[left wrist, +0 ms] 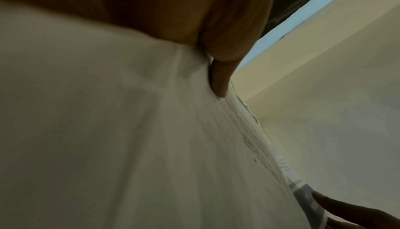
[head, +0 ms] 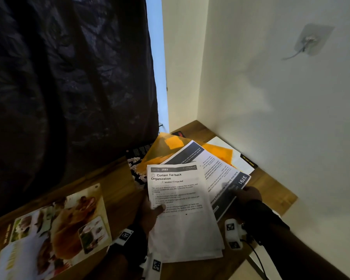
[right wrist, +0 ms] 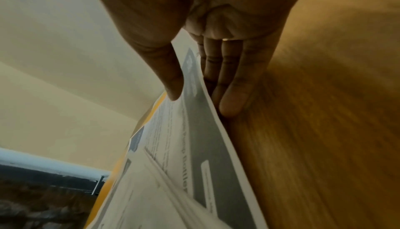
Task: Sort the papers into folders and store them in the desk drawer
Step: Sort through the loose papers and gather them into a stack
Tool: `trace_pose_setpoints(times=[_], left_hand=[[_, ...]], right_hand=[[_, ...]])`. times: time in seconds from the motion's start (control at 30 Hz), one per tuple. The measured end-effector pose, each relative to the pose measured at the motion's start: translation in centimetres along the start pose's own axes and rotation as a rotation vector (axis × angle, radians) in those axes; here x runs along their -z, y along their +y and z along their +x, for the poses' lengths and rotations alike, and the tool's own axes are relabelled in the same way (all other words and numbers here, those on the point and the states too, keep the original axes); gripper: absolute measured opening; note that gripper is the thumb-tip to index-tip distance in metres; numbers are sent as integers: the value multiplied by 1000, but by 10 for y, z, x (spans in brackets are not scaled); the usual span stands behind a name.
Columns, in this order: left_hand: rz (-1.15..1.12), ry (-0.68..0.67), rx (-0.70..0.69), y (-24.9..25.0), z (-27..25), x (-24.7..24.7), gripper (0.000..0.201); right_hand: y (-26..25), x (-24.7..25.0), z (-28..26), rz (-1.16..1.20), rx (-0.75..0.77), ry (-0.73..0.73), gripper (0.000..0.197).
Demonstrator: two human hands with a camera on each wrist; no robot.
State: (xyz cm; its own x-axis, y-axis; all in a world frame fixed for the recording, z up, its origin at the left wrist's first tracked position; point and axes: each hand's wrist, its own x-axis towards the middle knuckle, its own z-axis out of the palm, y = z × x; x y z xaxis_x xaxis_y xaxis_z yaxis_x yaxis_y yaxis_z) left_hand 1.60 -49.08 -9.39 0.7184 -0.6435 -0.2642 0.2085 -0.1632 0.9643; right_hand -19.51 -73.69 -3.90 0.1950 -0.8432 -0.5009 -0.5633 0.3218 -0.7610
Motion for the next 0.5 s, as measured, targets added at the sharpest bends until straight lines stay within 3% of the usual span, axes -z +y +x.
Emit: trace_pose_setpoints(times=[0.13, 0.27, 0.33, 0.5], left_hand=[[18, 12, 15, 5, 5, 2, 49], [12, 53, 3, 7, 9, 9, 52], [12, 63, -3, 6, 9, 12, 53], [7, 89, -33, 4, 12, 15, 53]], right_hand=[[5, -10, 6, 16, 3, -84, 16], [2, 3, 23, 12, 138, 167, 29], [-4, 12, 22, 139, 147, 200, 35], [8, 1, -9, 253, 75, -72, 22]])
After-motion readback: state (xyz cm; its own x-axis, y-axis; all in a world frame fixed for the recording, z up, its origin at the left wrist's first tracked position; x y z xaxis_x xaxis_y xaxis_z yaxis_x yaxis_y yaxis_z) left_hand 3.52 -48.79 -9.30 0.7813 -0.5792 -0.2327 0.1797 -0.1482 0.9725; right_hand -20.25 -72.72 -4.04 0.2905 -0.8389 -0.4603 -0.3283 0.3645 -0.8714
